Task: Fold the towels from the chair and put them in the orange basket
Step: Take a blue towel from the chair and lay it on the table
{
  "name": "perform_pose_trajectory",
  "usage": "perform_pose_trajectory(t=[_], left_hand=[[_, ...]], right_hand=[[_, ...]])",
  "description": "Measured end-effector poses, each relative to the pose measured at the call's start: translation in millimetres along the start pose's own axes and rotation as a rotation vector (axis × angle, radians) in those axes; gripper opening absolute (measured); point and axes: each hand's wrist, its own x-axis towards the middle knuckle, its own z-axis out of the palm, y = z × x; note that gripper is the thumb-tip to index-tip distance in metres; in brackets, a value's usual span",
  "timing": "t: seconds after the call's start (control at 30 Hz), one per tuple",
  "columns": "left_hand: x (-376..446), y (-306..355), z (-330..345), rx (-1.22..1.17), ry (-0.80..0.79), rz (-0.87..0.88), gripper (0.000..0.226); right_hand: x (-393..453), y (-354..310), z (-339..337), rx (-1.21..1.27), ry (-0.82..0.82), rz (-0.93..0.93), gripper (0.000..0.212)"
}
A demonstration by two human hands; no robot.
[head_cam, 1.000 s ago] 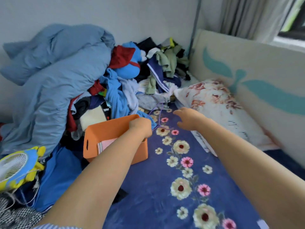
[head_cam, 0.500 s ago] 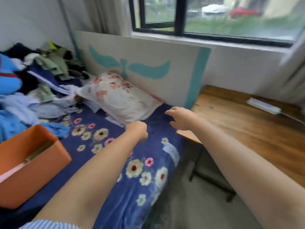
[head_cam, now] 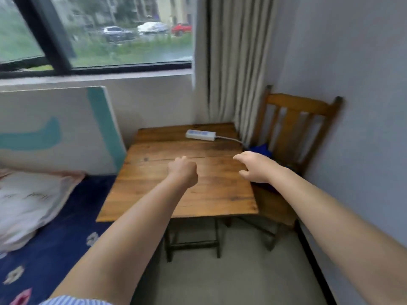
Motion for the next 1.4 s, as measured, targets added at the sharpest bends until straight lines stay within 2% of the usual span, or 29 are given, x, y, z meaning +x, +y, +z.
perform_pose_trajectory(t=[0.13, 0.27, 0.6, 0.8, 0.93, 1.17, 1.27, 1.4], left_hand=[[51.4, 83.4, -14.1, -0.055, 0.020, 0.140, 0.028], [101.9, 127.8, -15.2, -0.044, -0.008, 0.208, 0.031], [284.5, 153.9, 33.5, -0.121, -0.147, 0.219, 0.031], [385.5, 170.3, 92.0, -0.232, -0.250, 0.181, 0.033], [420.5, 185.7, 131.2, -0.331, -0.236, 0.165, 0.040], [464.9, 207.5, 205.8, -0.426, -0.110, 0.094, 0.056], [462.9, 210.0, 219.2, -0.444, -0.072, 0.080, 0.065], [463.7, 210.8, 226.8, -0.430, -0.011, 0.077, 0.067]], right_hand=[[0.5, 92.5, -9.5, 0.069, -0.010, 0.116, 0.055], [26.1, 154.8, -5.2, 0.148, 0.002, 0.192, 0.055], [160.0, 266.7, 41.2, 0.251, -0.043, 0.407, 0.048], [240.7, 313.5, 88.2, 0.292, -0.150, 0.507, 0.043], [278.3, 336.7, 115.2, 0.290, -0.184, 0.527, 0.037], [357.5, 374.2, 170.5, 0.276, -0.156, 0.543, 0.032], [391.2, 382.6, 191.8, 0.252, -0.165, 0.573, 0.036], [424.3, 391.8, 212.2, 0.233, -0.099, 0.740, 0.051]])
